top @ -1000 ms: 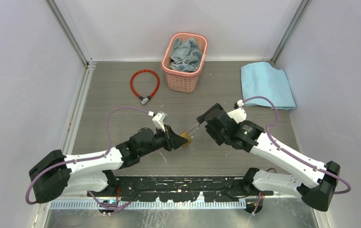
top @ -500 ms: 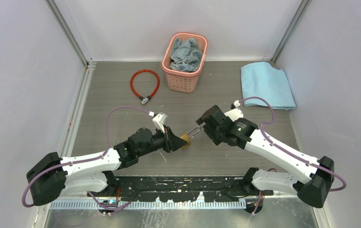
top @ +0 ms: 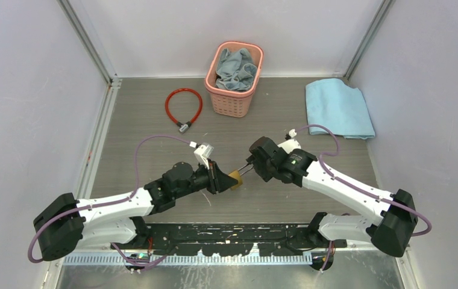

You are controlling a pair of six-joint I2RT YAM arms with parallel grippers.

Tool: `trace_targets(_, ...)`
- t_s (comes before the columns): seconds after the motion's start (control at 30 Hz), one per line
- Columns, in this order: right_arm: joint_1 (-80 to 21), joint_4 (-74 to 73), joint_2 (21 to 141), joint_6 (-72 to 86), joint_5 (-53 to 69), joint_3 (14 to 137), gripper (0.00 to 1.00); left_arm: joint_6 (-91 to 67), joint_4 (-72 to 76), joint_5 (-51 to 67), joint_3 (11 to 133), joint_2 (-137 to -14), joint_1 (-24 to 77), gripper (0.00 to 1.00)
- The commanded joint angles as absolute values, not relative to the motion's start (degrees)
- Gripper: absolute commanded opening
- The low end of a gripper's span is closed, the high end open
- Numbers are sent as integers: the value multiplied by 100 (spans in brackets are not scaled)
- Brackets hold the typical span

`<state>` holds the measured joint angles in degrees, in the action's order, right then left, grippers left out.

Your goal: Unlock with the key

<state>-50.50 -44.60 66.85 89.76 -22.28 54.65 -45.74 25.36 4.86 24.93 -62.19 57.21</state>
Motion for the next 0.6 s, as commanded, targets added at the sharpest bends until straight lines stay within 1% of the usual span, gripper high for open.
trace_targets(0.0,-5032,-4282,6760,8981,-2476,5406,54,-4465,3195,642,2635,-5929,5695,0)
trace_targets(0.2,-5027,-4245,6823,8941,-2552,5406,53,-4456,3210,712,2637,-5887,5693,0)
trace_targets(0.33,-5027,-4228,6816,8921,-2582,5390,50,-4456,3221,718,2625,-5869,5695,0)
trace_targets(0.47,-5027,-4232,6811,8920,-2625,5371,42,-4465,3247,737,2622,-5876,5696,0)
trace_targets(0.57,-5018,-4228,6811,8914,-2667,5370,34,-4491,3278,762,2627,-5875,5695,0)
